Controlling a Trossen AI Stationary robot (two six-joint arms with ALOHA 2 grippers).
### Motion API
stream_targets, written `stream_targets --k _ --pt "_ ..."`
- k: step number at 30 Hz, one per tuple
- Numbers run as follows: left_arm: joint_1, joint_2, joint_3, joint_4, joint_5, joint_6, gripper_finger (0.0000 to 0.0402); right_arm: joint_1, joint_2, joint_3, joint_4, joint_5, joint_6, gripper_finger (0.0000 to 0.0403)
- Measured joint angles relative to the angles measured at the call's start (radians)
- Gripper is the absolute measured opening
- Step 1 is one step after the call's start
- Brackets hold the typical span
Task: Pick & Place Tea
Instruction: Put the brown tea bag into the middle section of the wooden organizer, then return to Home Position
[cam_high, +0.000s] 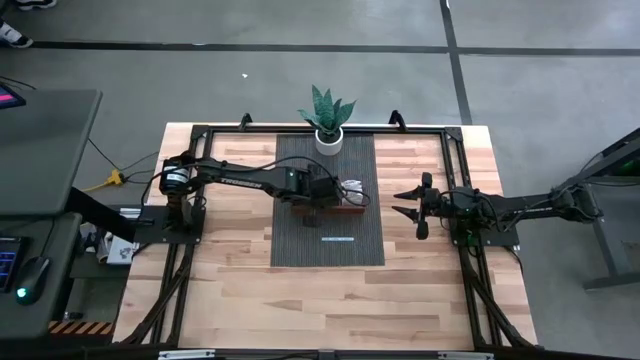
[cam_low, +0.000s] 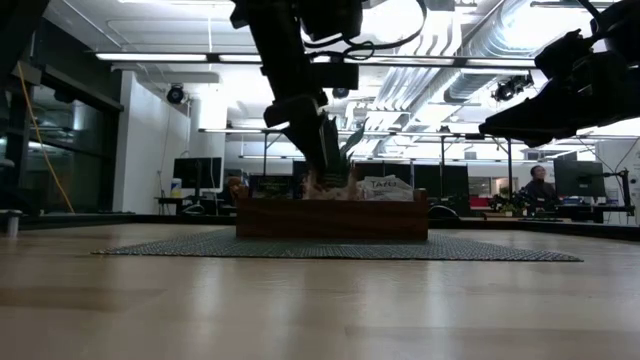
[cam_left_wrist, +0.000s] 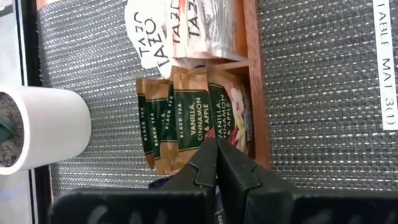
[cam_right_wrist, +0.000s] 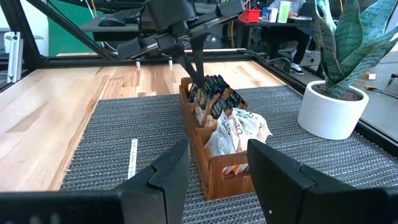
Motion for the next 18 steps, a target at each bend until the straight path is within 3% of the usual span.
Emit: stream_targets --k 9,18 --pt "0.0 0.0 0.0 -0.011 -0.021 0.007 0.0083 0.0 0.0 0.0 0.0 0.0 0.0 0.0161" --pt "-0.002 0.0 0.0 0.053 -0.144 0.004 0.0163 0.0 0.0 0.0 0.0 0.0 0.0 0.0157"
